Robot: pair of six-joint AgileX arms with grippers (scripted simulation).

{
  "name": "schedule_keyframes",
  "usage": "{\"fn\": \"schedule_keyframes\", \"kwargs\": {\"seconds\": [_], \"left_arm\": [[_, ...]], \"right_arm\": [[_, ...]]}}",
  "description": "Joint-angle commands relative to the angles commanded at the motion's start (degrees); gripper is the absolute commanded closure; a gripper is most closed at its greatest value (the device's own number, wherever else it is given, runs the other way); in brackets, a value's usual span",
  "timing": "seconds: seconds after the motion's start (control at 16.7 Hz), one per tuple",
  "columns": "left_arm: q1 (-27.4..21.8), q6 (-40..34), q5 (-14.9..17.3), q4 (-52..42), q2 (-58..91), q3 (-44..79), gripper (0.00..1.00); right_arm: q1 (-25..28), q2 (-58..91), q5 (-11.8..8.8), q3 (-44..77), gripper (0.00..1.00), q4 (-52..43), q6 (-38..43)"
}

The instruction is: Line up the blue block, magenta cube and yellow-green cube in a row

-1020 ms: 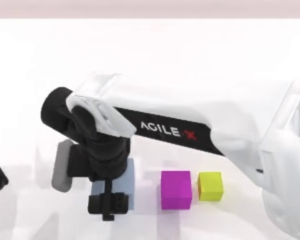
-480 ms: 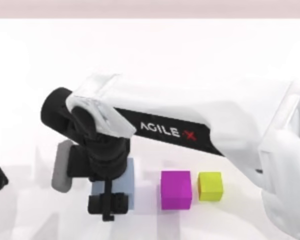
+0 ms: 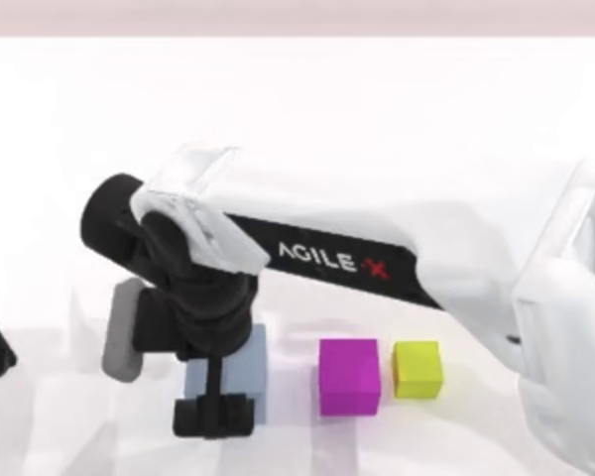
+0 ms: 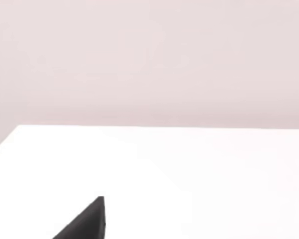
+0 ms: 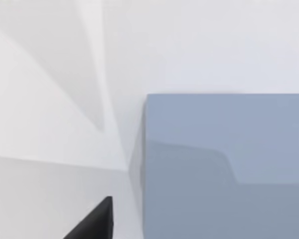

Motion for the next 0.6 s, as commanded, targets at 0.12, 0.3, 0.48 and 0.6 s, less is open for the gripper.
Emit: {"fn": "schedule_keyframes", "kwargs": {"seconds": [0.12,0.3,0.48,0.6], "left_arm": [[0.0,0.0,0.0,0.0,0.0,0.0,0.00],[0.0,0.0,0.0,0.0,0.0,0.0,0.00],[0.0,0.0,0.0,0.0,0.0,0.0,0.00],[0.0,0.0,0.0,0.0,0.0,0.0,0.00]], "right_arm": [[0.0,0.0,0.0,0.0,0.00,0.0,0.0],[-0.1,0.0,0.0,0.2,0.00,-0.2,0.0],[0.2,0.0,0.0,4.3,0.00,-4.3,-0.1],[0.3,-0.2,0.0,8.9,0.00,-9.5,-0.2]]}}
